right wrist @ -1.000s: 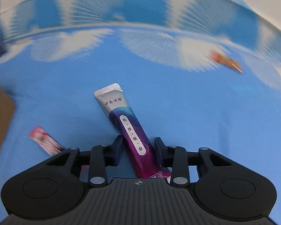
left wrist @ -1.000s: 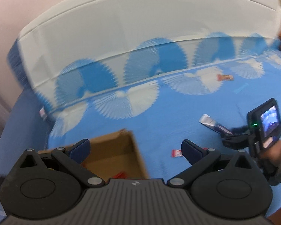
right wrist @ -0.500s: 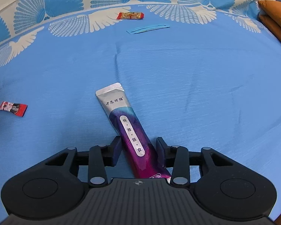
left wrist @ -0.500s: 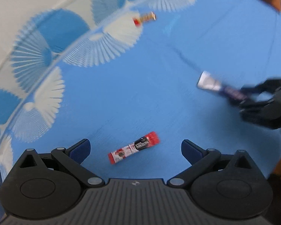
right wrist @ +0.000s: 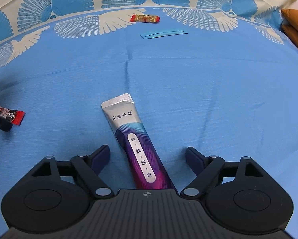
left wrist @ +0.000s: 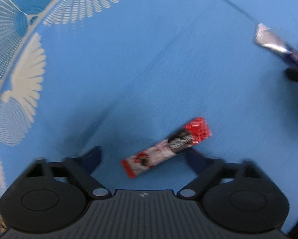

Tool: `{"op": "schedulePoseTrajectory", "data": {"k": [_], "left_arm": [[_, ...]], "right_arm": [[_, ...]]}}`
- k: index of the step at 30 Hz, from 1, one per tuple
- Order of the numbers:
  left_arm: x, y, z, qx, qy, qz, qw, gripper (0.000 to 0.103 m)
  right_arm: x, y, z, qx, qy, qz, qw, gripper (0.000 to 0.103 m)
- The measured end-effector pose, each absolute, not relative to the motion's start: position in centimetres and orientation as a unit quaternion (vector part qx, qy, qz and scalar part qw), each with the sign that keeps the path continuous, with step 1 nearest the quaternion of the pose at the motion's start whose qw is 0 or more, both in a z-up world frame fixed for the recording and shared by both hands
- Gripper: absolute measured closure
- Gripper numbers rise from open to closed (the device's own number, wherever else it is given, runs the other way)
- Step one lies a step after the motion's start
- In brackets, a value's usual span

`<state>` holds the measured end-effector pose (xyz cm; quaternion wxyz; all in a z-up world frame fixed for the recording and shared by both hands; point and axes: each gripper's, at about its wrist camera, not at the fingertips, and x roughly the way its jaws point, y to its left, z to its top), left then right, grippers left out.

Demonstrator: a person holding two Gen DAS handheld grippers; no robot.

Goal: Organize snacks
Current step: 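Grasp the purple tube candy with the right tool while the left tool grasps the red stick packet, then carry the purple tube candy and red stick packet over the box with both tools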

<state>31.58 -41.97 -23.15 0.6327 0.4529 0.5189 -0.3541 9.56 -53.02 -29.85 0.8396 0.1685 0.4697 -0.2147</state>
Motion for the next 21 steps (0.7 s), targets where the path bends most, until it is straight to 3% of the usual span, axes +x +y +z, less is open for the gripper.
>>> {"op": "schedulePoseTrajectory", "data": {"k": [1, 2, 3, 4, 6, 8, 15, 21], "left_arm": [[31.7, -42.0, -22.7, 0.433, 0.535, -0.367, 0.626, 0.077], [31.5, -42.0, -22.4, 0.42, 0.541, -0.369, 0.628, 0.09], [31.3, -42.0, -22.2, 0.419, 0.535, -0.366, 0.636, 0.09], [30.9, -41.8, -22.2, 0.419, 0.527, -0.363, 0.645, 0.09], [30.7, -40.9, -22.0, 0.402, 0.534, -0.353, 0.655, 0.094], [30.5, -39.6, -21.1, 0.371, 0.547, -0.347, 0.665, 0.099], [27.9, -33.8, -13.5, 0.268, 0.535, -0.345, 0.723, 0.099], [20.7, -28.3, -8.0, 0.24, 0.514, -0.367, 0.737, 0.099]], "right_arm": [[9.6, -52.9, -29.9, 0.165, 0.469, -0.213, 0.841, 0.02], [9.6, -52.8, -29.8, 0.161, 0.467, -0.21, 0.844, 0.022], [9.5, -52.6, -29.8, 0.159, 0.464, -0.206, 0.847, 0.03], [9.5, -52.4, -29.6, 0.157, 0.46, -0.201, 0.85, 0.047], [9.3, -51.8, -29.2, 0.143, 0.453, -0.195, 0.858, 0.068], [9.2, -51.4, -29.0, 0.137, 0.456, -0.192, 0.859, 0.076], [6.7, -49.3, -25.1, 0.178, 0.422, -0.194, 0.868, 0.079], [3.4, -44.0, -19.4, 0.209, 0.393, -0.156, 0.882, 0.079]]}}
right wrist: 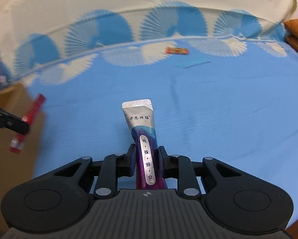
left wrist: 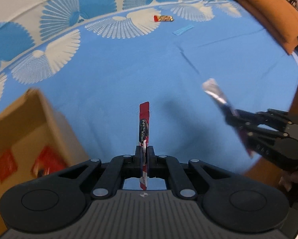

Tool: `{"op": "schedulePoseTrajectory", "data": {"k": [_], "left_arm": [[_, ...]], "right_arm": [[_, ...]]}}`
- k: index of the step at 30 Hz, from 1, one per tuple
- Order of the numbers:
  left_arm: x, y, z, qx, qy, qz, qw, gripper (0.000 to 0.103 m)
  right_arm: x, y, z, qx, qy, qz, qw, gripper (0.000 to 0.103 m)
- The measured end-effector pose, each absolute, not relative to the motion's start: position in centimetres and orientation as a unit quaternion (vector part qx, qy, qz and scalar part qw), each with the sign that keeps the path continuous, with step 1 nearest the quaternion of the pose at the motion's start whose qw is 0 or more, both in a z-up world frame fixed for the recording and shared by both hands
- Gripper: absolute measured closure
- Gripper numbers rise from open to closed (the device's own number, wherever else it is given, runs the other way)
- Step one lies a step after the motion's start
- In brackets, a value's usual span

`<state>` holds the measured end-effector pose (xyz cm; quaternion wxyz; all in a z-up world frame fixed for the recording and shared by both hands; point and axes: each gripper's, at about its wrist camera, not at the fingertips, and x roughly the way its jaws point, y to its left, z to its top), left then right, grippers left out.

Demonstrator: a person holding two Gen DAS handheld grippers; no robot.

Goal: Organize snacks
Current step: 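Carry the purple tube candy and red stick packet over the box with both tools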

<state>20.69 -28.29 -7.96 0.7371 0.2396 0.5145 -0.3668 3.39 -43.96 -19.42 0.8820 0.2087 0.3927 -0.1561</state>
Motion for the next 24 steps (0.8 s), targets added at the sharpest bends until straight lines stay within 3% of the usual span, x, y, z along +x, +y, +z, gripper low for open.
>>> {"op": "schedulePoseTrajectory", "data": {"k": [12, 24], "left_arm": [[7.8, -12.1, -1.1, 0.187, 0.524, -0.27, 0.786, 0.099], [2.2, -2.9, 1.5, 0.141, 0.489, -0.227, 0.83, 0.099]], "right_arm": [[-2.4, -29.2, -8.7, 0.224, 0.37, -0.027, 0.901, 0.079], [-5.1, -19.9, -4.9, 0.162, 0.384, 0.027, 0.908, 0.079]]}}
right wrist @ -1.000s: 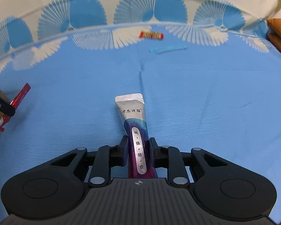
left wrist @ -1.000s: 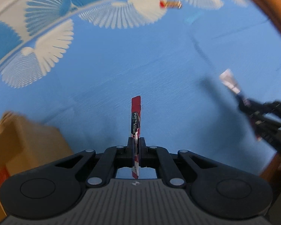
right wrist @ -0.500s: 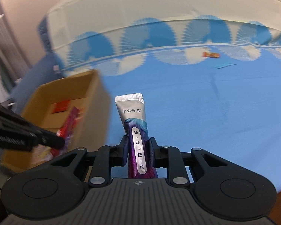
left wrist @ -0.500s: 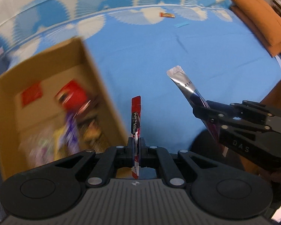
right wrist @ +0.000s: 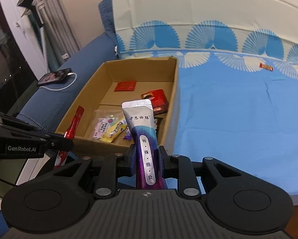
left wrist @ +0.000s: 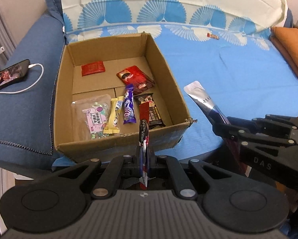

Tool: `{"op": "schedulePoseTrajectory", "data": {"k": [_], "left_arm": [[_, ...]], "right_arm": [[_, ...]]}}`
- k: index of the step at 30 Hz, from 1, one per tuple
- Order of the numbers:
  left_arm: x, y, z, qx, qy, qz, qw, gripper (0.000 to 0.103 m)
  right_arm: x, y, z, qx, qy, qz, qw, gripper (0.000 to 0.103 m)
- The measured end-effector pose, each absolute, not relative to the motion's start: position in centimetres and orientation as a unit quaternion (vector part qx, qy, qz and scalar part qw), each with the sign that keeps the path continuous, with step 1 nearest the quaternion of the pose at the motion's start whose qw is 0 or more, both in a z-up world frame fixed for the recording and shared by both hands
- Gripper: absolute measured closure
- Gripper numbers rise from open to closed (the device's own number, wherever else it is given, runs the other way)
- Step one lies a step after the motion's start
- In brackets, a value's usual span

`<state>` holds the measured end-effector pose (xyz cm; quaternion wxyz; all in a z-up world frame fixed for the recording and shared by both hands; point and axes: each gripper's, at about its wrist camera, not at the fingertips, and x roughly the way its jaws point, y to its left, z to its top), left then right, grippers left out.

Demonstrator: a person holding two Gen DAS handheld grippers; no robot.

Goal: Organize snacks
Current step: 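Carry the purple tube candy and red stick packet over the box with both tools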

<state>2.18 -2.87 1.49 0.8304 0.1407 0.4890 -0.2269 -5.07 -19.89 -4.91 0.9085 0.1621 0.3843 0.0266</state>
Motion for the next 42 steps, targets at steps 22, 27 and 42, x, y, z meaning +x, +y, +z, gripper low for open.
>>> {"op": "schedulePoseTrajectory", "data": {"k": [22, 27, 42], "left_arm": [[1.0, -1.4, 1.7, 0.12, 0.47, -0.229, 0.844, 0.099], [1.2, -1.4, 1.6, 0.118, 0.471, -0.228, 0.844, 0.099], [3.1, -0.9, 1.6, 0.107, 0.472, -0.217, 0.847, 0.099]], "right_arm": [[-5.9, -17.6, -3.8, 0.118, 0.385, 0.033, 0.915, 0.079], [-5.8, -17.6, -3.9, 0.117, 0.388, 0.033, 0.914, 0.078], [-4.9, -17.6, -4.5, 0.115, 0.398, 0.032, 0.91, 0.078]]}}
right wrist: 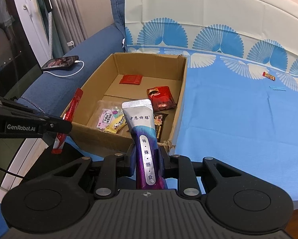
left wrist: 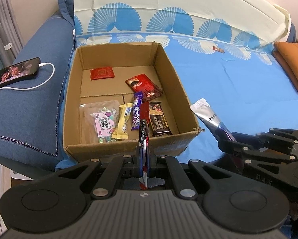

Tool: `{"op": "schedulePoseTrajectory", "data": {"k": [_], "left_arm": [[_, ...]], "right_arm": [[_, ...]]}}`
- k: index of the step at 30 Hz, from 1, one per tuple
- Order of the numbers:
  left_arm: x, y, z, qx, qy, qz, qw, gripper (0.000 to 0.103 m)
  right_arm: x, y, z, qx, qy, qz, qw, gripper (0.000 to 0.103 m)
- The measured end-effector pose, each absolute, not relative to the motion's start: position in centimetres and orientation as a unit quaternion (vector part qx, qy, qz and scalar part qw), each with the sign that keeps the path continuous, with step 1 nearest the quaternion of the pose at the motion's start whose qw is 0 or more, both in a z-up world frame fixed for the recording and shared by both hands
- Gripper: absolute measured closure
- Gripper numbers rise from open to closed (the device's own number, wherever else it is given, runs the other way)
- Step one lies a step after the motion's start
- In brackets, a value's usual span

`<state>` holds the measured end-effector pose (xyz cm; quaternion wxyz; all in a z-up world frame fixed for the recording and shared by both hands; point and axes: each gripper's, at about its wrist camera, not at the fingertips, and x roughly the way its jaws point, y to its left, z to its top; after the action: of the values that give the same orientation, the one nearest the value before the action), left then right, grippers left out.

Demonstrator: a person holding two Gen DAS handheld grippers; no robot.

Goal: Organize snacks
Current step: 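Carry the purple tube candy and red stick packet over the box with both tools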

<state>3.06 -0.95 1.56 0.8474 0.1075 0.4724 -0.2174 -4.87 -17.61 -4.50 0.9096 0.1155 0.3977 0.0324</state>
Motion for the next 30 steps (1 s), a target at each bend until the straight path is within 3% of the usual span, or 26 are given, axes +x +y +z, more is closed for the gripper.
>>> {"op": "schedulePoseTrajectory", "data": {"k": [30], "left_arm": [[13.6, -1.4, 0.4, 0.088, 0.47, -0.192, 0.857, 0.099]], "right_arm": [[5.8, -18.5, -5.1, 0.152, 0.385, 0.035, 0.91, 0.078]]}}
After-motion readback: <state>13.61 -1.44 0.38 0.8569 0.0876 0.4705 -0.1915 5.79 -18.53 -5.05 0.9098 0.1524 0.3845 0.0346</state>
